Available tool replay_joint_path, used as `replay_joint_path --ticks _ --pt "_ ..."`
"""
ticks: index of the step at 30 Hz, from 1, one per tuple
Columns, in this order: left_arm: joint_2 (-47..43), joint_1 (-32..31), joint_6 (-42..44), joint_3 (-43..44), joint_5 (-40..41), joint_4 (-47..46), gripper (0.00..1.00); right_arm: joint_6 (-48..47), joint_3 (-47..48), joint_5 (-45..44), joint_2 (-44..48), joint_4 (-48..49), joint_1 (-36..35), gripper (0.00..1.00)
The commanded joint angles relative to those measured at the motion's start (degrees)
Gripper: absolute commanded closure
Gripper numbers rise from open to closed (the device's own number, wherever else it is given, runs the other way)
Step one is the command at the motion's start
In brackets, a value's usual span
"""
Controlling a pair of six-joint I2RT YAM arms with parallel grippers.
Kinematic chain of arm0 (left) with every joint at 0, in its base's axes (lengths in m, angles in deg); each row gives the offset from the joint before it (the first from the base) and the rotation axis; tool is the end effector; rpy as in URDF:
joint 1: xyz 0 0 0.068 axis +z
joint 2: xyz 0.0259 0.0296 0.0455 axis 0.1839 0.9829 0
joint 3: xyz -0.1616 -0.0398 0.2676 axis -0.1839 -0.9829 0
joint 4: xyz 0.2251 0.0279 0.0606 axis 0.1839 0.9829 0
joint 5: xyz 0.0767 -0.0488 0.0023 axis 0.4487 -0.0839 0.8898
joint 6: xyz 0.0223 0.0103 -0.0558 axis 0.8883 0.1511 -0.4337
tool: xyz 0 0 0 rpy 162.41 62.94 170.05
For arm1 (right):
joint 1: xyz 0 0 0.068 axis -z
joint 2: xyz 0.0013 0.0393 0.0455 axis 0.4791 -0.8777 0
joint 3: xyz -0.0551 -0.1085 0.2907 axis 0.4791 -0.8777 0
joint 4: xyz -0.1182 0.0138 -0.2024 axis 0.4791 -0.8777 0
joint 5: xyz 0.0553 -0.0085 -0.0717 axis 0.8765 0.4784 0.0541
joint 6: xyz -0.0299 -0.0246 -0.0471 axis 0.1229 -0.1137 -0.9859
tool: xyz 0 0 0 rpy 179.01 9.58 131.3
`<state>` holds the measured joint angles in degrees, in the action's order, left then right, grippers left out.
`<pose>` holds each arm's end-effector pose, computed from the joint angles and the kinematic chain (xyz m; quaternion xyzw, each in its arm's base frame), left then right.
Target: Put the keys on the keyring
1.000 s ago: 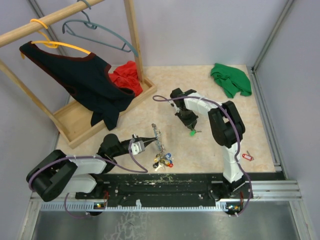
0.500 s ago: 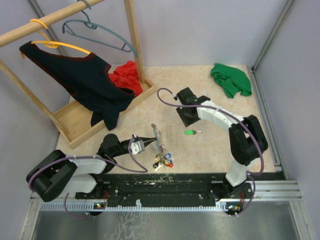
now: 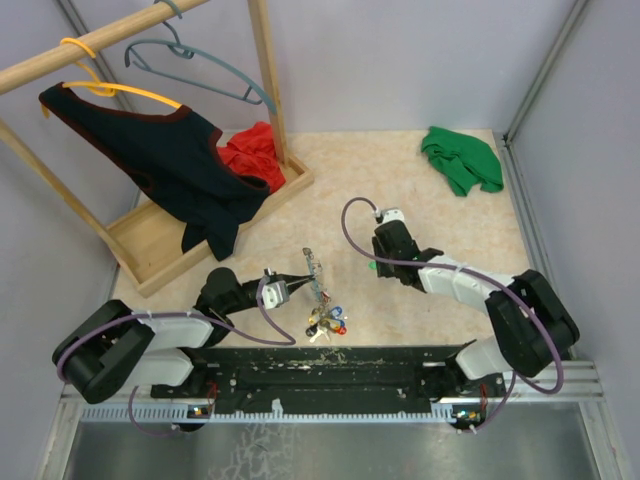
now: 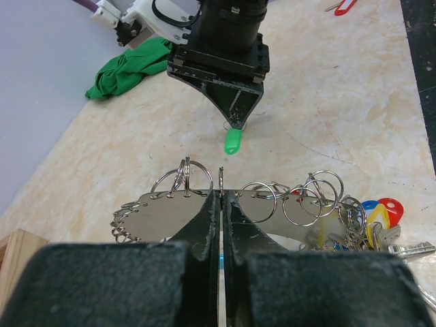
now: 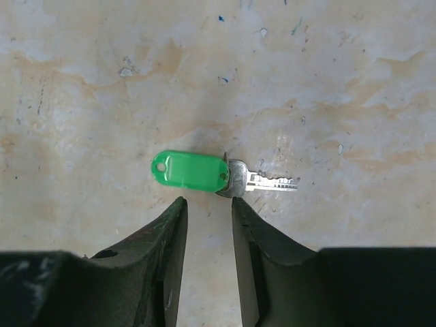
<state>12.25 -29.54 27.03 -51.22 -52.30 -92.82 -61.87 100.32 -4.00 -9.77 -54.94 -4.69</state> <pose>0.1296 -0.1428 0.2452 0.5417 0.4367 -0.2826 0.6603 0.2128 0.1273 0.2295 -0.1107 0.9315 0.0367 0.3445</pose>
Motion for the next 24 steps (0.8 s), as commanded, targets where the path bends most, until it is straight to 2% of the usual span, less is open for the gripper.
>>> replay_joint_path --ticks 1,5,15,24 --pt "-0.55 -0.11 -0.89 0.78 -0.86 -2.58 1.0 5.45 -3.59 -8.13 3.01 13.76 -1.44 0.68" --pt "-0.58 -0.11 -0.85 0.76 -0.79 -2.45 1.0 6.99 -6.66 -10.71 2.93 17.04 -1.99 0.74" --pt "-0.66 -0.11 -0.92 0.86 -0.9 -2.39 1.0 7.03 -8.77 -10.02 0.6 22.46 -2.14 0.83" --pt "-0.45 -0.11 -0.94 0.94 -1.19 -2.36 1.0 7.95 -7.8 -10.3 -1.89 20.77 -2.14 0.86"
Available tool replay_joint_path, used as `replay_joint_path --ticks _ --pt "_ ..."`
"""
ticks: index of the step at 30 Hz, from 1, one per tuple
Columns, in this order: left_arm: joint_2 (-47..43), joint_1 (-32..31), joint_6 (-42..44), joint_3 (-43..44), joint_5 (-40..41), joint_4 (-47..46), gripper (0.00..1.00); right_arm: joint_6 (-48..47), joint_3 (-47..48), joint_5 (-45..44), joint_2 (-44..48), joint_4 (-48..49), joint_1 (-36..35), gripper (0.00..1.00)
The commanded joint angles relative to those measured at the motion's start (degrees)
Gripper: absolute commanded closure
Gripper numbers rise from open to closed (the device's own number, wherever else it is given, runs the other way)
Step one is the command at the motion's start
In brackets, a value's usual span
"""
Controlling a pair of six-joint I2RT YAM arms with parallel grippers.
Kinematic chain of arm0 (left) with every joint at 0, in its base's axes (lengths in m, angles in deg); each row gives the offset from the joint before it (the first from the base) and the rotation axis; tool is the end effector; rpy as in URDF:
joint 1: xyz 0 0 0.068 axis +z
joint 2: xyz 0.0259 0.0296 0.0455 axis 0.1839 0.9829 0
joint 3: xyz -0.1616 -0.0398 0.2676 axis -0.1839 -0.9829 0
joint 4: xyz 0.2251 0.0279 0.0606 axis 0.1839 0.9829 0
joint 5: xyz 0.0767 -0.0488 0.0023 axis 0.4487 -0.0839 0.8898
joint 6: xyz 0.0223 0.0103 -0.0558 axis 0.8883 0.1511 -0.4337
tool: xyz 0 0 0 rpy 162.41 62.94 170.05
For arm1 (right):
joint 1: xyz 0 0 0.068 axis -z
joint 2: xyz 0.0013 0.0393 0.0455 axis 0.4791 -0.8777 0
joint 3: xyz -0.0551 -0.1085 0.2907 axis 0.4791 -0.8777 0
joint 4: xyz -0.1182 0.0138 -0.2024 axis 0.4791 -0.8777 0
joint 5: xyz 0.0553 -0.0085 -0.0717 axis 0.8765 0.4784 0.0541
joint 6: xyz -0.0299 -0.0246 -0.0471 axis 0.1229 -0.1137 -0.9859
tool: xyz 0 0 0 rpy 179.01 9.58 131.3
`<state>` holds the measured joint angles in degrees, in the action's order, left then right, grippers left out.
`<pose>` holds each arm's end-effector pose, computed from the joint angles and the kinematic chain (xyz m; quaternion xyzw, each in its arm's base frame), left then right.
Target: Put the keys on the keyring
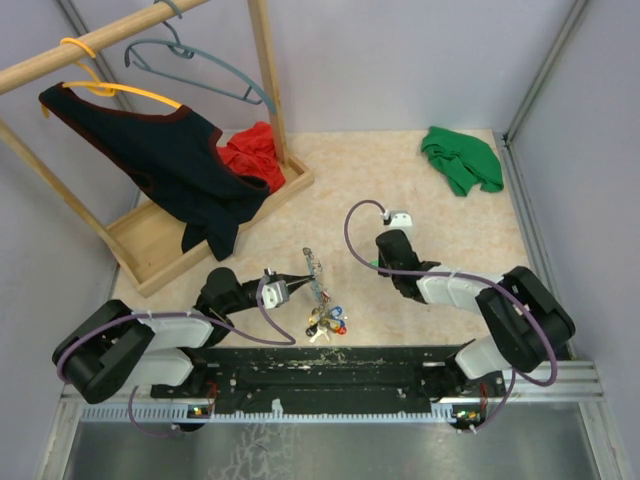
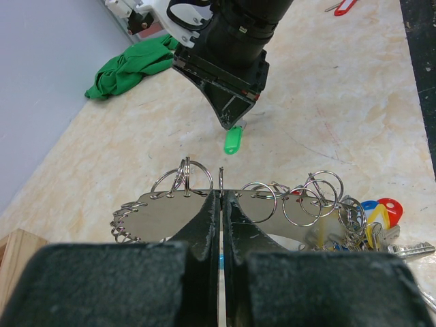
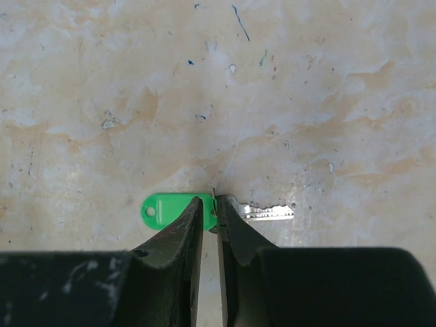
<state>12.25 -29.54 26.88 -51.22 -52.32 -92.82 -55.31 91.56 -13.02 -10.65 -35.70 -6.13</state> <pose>0.1296 -0.1428 0.2452 0.5412 0.4374 -0.2836 0.6599 0.2123 0.1262 0.2126 -0.0238 0.8986 0.0355 0.4367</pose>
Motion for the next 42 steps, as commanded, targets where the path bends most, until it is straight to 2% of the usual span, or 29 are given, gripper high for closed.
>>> replay_joint_path --ticks 1,7,11,13,15,21,28,36,42 --pt "-0.42 -0.11 -0.86 0.96 -1.18 -2.36 1.0 1.6 1.02 -1.25 -1.16 1.31 -0.66 0.86" --pt "-0.3 -0.11 -0.9 1.02 -1.29 -2.36 1.0 2.13 0.74 -1.5 -1.56 0.91 -0.68 0.87" --pt "-0.12 -0.11 -0.97 1.04 -1.39 -2.44 1.0 1.95 1.25 -1.36 -1.7 -0.21 -0.66 1.0" --pt "-0.37 -0.11 -0.94 1.03 -1.38 -2.39 1.0 1.52 2.2 -1.54 -0.84 -2.58 -0.66 1.0" --pt "-0.62 -0.11 -0.82 0.96 -1.28 -2.29 1.0 1.04 4.04 -1.34 0.96 -7.04 -0.66 1.0" --pt "-0.66 -0.11 -0.73 1.03 -1.27 -2.18 1.0 -1.36 15.11 1.69 4.94 -30.32 -0.66 1.0" --pt "-1.01 -0.11 -0.75 1.11 -1.56 -1.92 1.0 -6.0 29.0 7.78 0.96 -53.85 -0.57 1.0" --pt "-1.45 -0.11 -0.61 1.12 -1.49 -1.09 1.0 -15.02 38.19 13.23 -8.14 -64.69 -0.62 1.0" --pt "-1.29 -0.11 -0.35 1.25 -1.43 -0.44 1.0 -18.64 42.49 15.09 -16.11 -62.49 -0.57 1.0"
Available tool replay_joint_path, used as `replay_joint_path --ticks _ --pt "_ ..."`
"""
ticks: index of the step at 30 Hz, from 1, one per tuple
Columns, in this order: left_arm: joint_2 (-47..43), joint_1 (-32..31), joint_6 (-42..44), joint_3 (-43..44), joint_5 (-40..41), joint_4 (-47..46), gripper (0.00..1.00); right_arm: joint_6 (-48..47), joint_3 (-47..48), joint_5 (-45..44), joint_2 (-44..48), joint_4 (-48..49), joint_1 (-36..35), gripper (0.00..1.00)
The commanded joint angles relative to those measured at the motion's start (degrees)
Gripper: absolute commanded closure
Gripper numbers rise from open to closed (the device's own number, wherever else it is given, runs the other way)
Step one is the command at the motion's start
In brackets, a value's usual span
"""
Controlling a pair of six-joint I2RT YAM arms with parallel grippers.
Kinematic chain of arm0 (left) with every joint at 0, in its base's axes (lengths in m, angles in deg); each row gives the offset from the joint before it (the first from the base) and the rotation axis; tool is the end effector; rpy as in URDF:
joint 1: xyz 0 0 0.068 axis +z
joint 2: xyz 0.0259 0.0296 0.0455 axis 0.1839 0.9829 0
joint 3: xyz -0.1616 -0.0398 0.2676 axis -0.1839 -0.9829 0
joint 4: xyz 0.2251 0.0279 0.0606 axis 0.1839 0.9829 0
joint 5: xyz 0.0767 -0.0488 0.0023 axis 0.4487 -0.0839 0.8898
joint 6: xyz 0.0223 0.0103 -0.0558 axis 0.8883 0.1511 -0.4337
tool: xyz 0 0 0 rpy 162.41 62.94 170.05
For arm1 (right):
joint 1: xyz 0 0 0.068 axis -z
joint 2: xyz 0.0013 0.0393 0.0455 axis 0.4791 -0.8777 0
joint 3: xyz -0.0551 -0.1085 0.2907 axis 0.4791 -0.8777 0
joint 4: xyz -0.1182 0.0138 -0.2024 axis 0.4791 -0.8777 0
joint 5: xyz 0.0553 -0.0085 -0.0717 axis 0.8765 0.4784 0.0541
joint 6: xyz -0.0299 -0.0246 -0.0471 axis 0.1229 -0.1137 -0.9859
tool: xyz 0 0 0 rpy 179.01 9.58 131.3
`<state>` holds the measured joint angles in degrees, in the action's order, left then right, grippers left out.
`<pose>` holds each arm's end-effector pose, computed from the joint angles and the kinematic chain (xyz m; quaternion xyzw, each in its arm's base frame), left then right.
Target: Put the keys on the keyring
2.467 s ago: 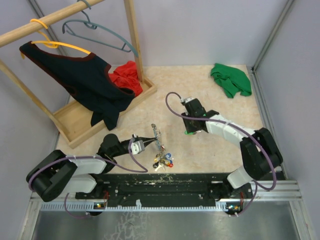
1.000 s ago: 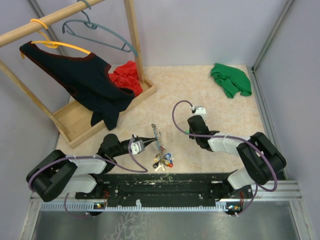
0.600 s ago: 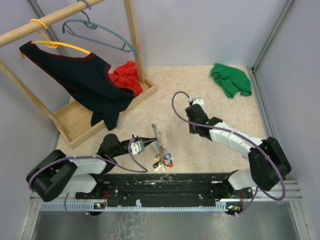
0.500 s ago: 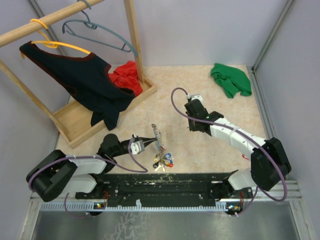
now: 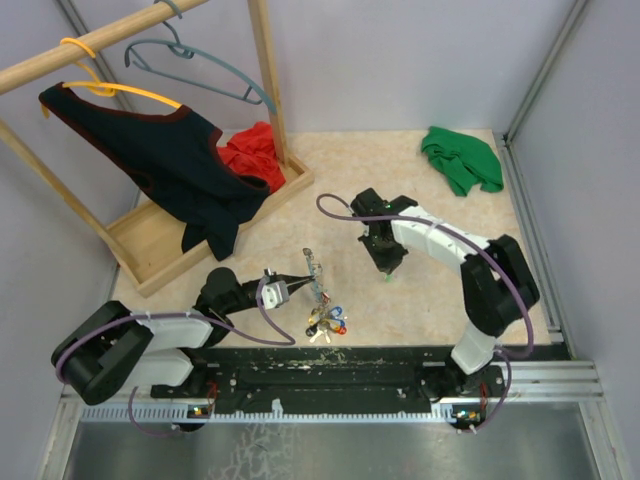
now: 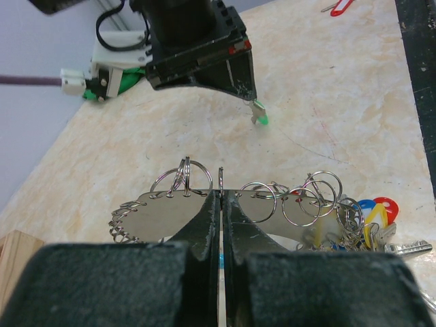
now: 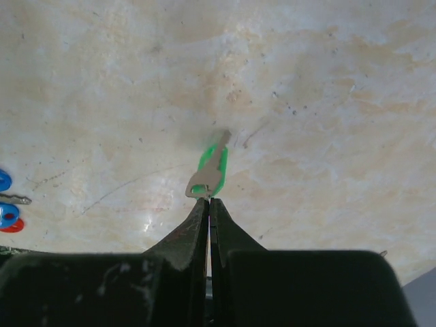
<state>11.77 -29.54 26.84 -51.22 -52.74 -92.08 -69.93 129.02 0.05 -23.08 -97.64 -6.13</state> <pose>0.1285 -0.1422 0.2452 0.5432 0.4371 -0.2864 0.6572 0.2395 0.1572 0.2658 -0.2297 0.9650 -0.0383 0.1205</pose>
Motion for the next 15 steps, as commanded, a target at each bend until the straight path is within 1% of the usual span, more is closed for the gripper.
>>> replay_joint_path --ticks 1,8,12,15 --pt "-0.8 -0.11 -0.25 1.29 -1.03 -1.17 1.0 -4.56 5.93 2.21 -4.6 0.52 -0.57 1.0" --pt "-0.83 -0.11 -0.16 1.31 -1.08 -0.69 1.0 -7.57 12.67 3.35 -13.64 4.34 -0.58 1.0" --pt "-1.23 -0.11 -0.13 1.37 -1.16 -0.14 1.0 -8.44 15.7 4.02 -18.3 4.36 -0.63 1.0" --pt "-0.95 -0.13 -0.11 1.57 -1.51 0.03 1.0 -8.69 16.69 4.21 -20.05 4.85 -0.66 1.0"
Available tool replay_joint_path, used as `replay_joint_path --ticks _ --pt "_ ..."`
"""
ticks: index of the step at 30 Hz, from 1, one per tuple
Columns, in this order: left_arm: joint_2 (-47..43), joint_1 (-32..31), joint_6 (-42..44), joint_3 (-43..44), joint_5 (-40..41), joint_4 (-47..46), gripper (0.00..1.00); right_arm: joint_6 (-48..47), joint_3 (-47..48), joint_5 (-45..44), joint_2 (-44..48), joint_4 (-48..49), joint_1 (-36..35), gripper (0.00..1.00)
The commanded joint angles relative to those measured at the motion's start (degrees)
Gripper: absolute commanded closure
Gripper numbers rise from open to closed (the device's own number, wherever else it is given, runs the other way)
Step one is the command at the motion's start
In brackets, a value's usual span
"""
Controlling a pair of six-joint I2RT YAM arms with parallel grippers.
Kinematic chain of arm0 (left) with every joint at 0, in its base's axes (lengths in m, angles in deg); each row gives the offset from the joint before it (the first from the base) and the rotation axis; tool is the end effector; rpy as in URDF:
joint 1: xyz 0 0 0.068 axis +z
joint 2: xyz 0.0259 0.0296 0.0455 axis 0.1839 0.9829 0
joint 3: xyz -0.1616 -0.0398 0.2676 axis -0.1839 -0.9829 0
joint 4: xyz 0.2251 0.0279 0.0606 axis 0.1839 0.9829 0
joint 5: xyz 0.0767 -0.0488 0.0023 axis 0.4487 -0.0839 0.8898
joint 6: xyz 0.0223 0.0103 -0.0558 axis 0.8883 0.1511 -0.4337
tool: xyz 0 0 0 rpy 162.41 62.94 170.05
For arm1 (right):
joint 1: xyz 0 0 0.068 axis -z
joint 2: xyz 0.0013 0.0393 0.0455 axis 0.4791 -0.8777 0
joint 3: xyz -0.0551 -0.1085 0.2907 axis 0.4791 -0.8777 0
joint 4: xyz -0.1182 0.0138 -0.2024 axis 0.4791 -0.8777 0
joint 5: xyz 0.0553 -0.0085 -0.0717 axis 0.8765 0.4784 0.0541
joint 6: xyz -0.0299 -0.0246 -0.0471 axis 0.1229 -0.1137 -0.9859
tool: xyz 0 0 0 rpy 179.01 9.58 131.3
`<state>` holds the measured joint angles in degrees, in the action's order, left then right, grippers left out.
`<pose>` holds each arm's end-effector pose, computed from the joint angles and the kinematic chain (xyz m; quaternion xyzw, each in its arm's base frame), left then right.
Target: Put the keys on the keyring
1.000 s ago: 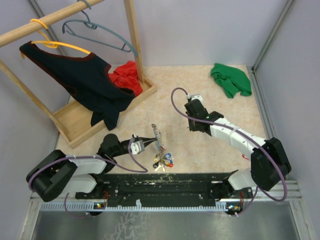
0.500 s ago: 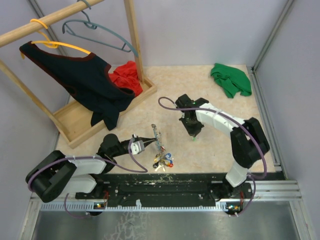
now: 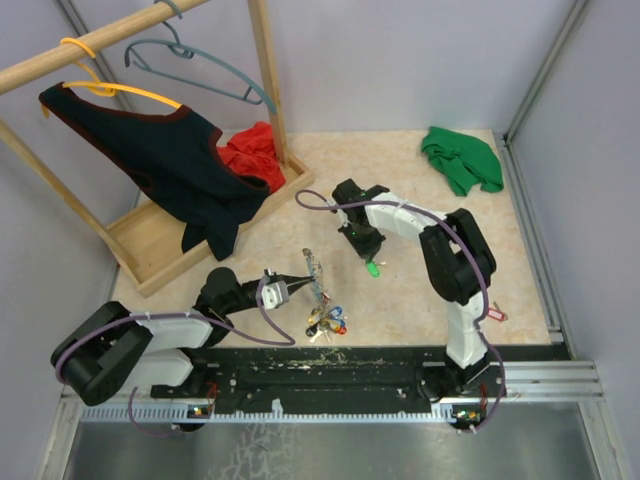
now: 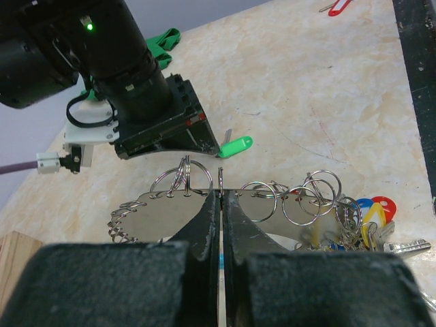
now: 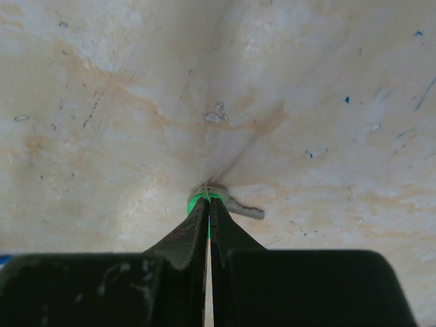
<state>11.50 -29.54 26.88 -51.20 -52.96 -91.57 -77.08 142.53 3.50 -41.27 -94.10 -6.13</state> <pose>0.1279 -0.1419 0.2451 0.5446 0.4372 -0.2877 0.6554 0.3108 0.2100 0.2250 -0.2936 0.9505 -0.0201 0.0998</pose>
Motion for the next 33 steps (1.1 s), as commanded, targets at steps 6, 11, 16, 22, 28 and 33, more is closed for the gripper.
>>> replay_joint_path --ticks 6,11,16,22,28,33 --pt "-0.62 -0.11 -0.26 1.63 -1.36 -0.44 1.0 -1.07 3.81 0.89 -3.16 2.41 -0.66 1.0" --pt "-0.61 -0.11 -0.25 1.62 -1.25 -0.57 1.0 0.16 1.62 0.79 0.48 5.23 -0.79 0.87" --pt "-0.5 -0.11 -0.46 1.67 -1.17 -0.78 1.0 1.63 -3.02 0.33 7.02 10.46 -1.26 0.73" --pt "-0.53 -0.11 -0.63 1.49 -1.06 -1.09 1.0 4.78 -14.71 -1.47 16.26 23.8 -1.45 0.68" --pt "-0.03 -0.11 -1.0 1.53 -1.15 -1.75 1.0 7.94 -29.89 -3.14 24.86 42.29 -1.64 0.68" --pt "0.1 -0.11 -0.99 1.54 -1.06 -1.76 1.0 9.23 -42.89 -3.48 29.66 59.02 -1.96 0.7"
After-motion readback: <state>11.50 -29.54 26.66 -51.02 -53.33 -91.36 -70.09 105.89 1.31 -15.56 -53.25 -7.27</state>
